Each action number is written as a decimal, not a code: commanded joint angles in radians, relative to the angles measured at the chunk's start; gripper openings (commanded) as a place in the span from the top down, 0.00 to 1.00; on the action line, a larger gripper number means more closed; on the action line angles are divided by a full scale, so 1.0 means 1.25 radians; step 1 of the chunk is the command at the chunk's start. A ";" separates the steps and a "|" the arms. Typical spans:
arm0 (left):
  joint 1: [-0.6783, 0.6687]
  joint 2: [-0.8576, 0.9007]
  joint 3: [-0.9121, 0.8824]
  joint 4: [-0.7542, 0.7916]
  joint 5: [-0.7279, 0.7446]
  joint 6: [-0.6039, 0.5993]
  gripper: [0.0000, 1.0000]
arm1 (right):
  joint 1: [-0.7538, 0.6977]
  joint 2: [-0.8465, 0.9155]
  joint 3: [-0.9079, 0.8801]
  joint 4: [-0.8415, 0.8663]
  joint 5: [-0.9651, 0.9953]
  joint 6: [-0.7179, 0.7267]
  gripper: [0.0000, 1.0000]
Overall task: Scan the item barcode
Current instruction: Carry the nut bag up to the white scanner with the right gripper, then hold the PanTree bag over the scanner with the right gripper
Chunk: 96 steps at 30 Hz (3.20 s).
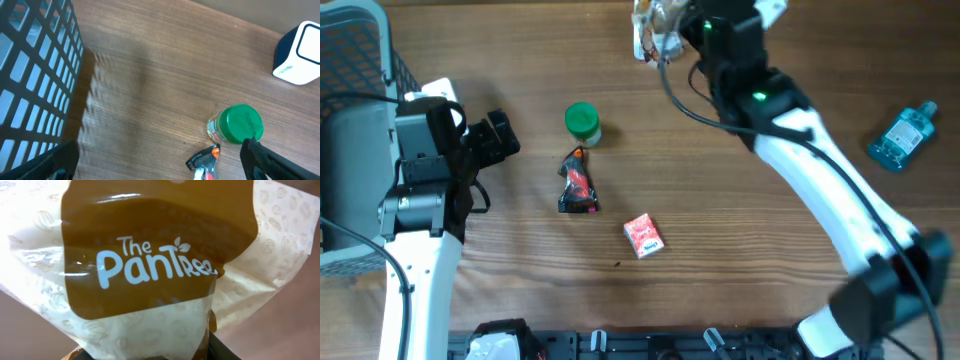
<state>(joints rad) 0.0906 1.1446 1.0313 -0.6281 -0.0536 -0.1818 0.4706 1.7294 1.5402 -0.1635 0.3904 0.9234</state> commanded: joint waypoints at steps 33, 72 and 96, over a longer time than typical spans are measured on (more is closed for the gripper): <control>-0.003 0.001 0.005 0.003 0.007 -0.007 0.00 | -0.211 0.495 0.066 1.065 -0.959 -0.144 0.87; -0.003 0.001 0.005 0.003 0.007 -0.007 0.00 | -0.192 0.746 0.349 1.072 -0.975 -0.259 0.94; -0.003 0.001 0.005 0.003 0.007 -0.007 0.00 | -0.227 0.744 0.360 1.214 -1.065 -0.219 0.94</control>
<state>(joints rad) 0.0906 1.1446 1.0313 -0.6277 -0.0536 -0.1848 0.2043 2.6499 1.9530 1.2697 -0.8875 0.5175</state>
